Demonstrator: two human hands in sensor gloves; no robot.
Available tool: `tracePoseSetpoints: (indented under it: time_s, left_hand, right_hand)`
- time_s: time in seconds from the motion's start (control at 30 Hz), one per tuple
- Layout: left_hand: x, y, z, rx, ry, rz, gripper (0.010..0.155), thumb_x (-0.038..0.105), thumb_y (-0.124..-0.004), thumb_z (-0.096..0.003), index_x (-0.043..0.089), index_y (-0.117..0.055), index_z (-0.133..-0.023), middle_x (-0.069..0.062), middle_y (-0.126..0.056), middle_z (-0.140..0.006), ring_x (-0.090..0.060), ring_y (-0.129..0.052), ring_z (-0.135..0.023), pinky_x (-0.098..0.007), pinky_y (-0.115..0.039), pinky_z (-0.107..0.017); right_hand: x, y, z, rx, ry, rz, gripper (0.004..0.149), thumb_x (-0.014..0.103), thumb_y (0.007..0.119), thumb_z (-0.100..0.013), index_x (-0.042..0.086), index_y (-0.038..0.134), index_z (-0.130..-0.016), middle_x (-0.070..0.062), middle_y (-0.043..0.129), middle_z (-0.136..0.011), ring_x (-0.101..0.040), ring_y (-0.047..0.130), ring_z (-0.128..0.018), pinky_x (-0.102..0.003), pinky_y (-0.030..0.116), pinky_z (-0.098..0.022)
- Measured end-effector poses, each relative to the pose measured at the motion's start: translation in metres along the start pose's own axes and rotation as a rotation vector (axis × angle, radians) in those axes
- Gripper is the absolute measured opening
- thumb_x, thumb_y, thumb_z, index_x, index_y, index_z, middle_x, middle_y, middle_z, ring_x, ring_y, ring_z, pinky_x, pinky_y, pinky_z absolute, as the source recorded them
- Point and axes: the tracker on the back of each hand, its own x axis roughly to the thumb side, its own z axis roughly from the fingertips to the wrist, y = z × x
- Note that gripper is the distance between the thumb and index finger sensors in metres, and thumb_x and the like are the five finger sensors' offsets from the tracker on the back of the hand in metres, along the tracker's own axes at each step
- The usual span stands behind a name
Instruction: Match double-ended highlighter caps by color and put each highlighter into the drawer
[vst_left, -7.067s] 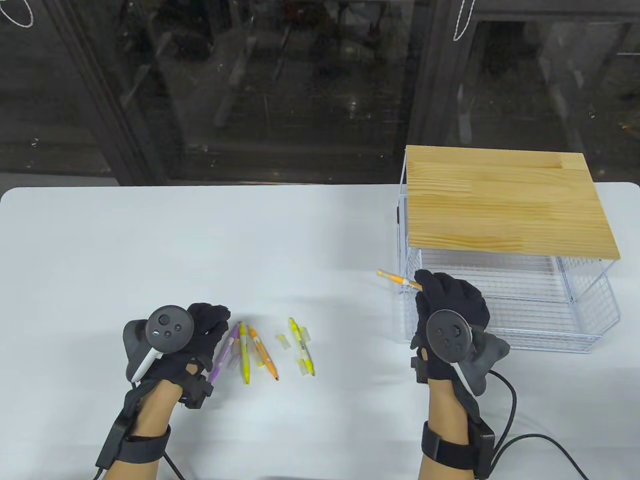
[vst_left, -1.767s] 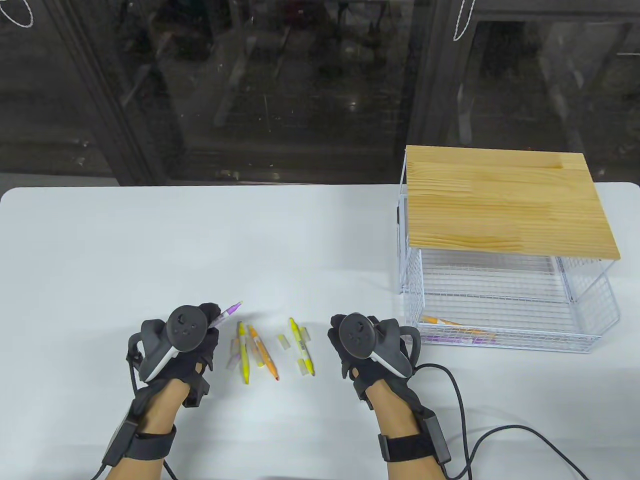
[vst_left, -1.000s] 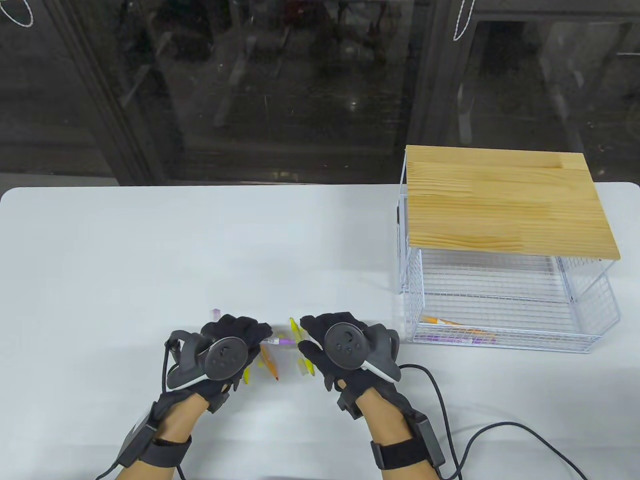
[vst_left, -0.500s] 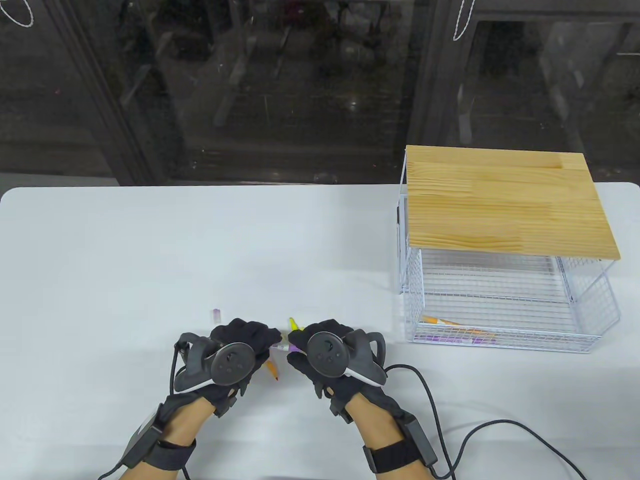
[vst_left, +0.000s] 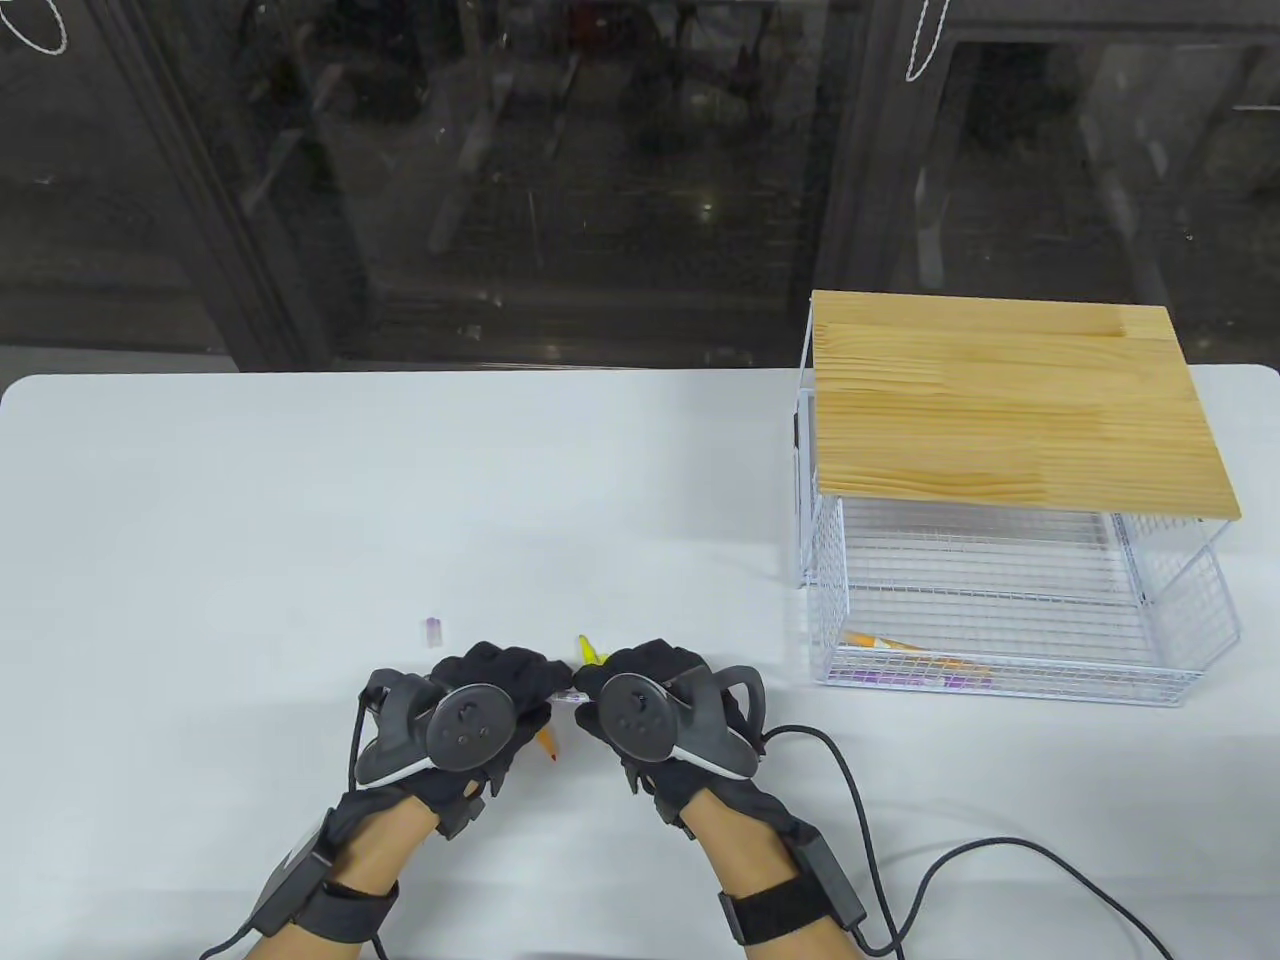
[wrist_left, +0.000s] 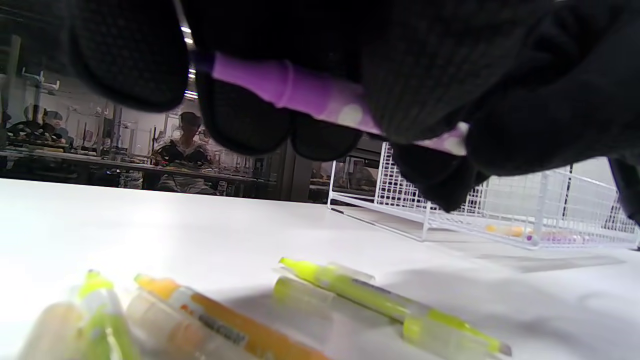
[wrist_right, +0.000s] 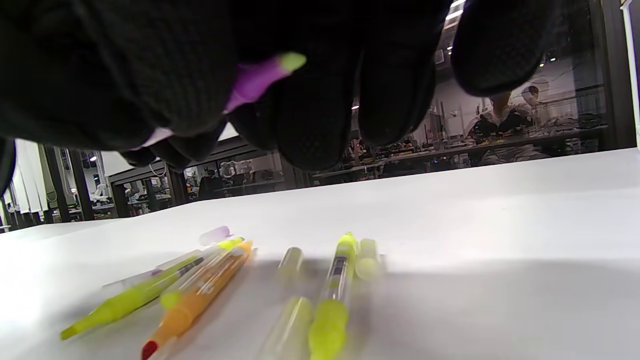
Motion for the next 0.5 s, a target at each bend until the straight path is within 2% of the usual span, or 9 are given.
tracePoseSetpoints:
  time_s: [0.3, 0.5]
  left_hand:
    - [-0.032, 0.024, 0.006, 0.108, 0.112, 0.117, 0.048, 0.038, -0.089, -0.036, 0.035, -0.089, -0.084, 0.005, -0.098, -0.084, -0.029, -0.098, -0.069, -0.056, -0.084, -0.048]
    - [-0.058, 0.036, 0.011, 0.156, 0.214, 0.089, 0.046, 0.037, -0.088, -0.0365, 0.034, -0.091, -0.082, 0.004, -0.099, -0.082, -0.03, -0.099, -0.067, -0.056, -0.085, -0.047]
  right_hand:
    - [-0.015, -0.01, 0.0, -0.024, 0.043, 0.038, 0.044, 0.043, 0.085, -0.037, 0.033, 0.093, -0.079, 0.003, 0.099, -0.071, -0.03, 0.092, -0.075, -0.054, 0.075, -0.057]
    - [-0.021, -0.009, 0.0, -0.018, 0.059, 0.041, 0.044, 0.043, 0.085, -0.038, 0.032, 0.093, -0.079, 0.003, 0.099, -0.07, -0.03, 0.093, -0.074, -0.054, 0.075, -0.057]
